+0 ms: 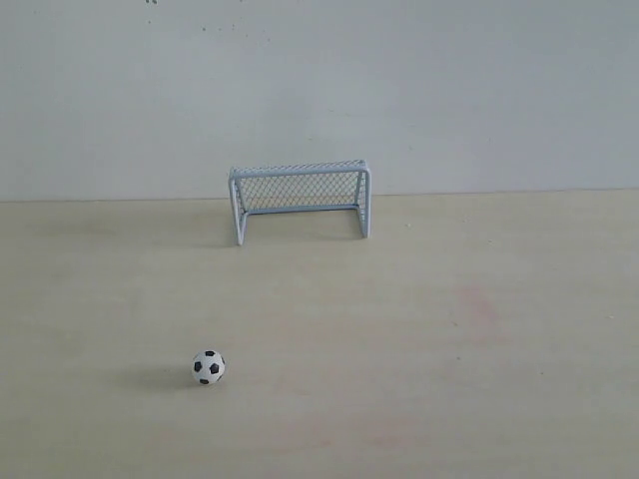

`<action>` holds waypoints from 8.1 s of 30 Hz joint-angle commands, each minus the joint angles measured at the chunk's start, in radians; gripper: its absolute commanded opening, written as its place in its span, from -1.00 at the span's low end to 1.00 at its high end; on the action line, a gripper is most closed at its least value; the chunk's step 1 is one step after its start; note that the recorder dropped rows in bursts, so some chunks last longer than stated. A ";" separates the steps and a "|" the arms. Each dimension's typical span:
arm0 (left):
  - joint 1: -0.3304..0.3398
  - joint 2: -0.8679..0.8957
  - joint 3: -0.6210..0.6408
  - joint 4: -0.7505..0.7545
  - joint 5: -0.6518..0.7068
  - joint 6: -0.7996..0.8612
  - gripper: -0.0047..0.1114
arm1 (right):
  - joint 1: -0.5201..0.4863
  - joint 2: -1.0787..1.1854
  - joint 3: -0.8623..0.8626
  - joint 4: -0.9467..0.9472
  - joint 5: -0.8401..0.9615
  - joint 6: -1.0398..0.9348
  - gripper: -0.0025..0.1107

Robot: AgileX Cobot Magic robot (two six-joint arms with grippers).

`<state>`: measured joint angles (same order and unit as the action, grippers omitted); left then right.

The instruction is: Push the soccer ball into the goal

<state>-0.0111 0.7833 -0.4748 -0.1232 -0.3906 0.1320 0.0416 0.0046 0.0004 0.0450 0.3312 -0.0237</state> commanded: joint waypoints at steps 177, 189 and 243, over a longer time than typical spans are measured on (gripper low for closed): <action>-0.288 -0.016 -0.009 -0.528 0.248 1.139 -0.84 | -0.002 -0.005 0.000 -0.002 -0.006 -0.001 -0.96; -0.288 -0.438 0.022 -0.595 0.289 1.139 -0.84 | -0.002 -0.005 0.000 -0.002 -0.006 -0.001 -0.96; -0.021 -0.783 0.099 -0.719 0.692 0.044 -0.84 | -0.002 -0.005 0.000 0.003 -0.010 -0.001 -0.96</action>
<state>-0.0361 0.0053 -0.4146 -0.8979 0.3770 0.3410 0.0416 0.0046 0.0004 0.0450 0.3312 -0.0237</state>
